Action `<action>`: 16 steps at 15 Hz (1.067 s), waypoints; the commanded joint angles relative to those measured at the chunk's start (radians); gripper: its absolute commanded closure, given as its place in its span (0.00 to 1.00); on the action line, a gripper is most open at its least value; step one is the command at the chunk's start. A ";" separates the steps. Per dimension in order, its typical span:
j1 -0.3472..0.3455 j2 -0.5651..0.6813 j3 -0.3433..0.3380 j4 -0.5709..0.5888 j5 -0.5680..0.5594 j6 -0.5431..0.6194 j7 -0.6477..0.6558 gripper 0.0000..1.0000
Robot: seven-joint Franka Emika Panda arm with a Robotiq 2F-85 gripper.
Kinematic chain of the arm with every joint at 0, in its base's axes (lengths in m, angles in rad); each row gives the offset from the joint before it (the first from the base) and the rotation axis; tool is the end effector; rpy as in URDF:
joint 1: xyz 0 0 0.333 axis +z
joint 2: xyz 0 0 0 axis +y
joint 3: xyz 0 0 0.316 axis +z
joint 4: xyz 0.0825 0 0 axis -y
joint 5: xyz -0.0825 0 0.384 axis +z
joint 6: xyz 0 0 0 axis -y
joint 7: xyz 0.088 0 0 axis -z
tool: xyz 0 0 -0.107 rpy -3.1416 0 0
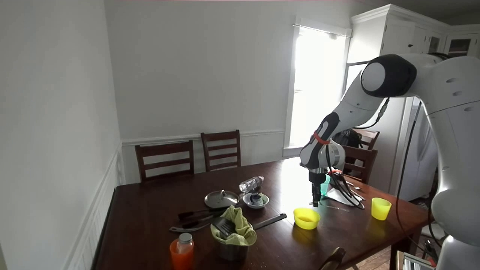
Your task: Pick up the silver fork and hang it on the yellow bowl
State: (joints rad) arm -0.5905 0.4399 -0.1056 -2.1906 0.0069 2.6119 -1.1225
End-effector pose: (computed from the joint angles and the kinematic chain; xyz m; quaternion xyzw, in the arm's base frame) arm 0.4253 -0.3572 0.1819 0.9767 0.2133 -0.0213 0.0064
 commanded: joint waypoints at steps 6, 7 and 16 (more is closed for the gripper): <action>-0.030 -0.119 0.065 -0.151 0.139 0.102 -0.308 0.92; -0.035 -0.123 0.080 -0.156 0.169 0.108 -0.350 0.92; -0.034 -0.107 0.113 -0.184 0.302 0.110 -0.609 0.92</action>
State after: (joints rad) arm -0.6035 0.3519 -0.0091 -2.3447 0.2537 2.7016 -1.6361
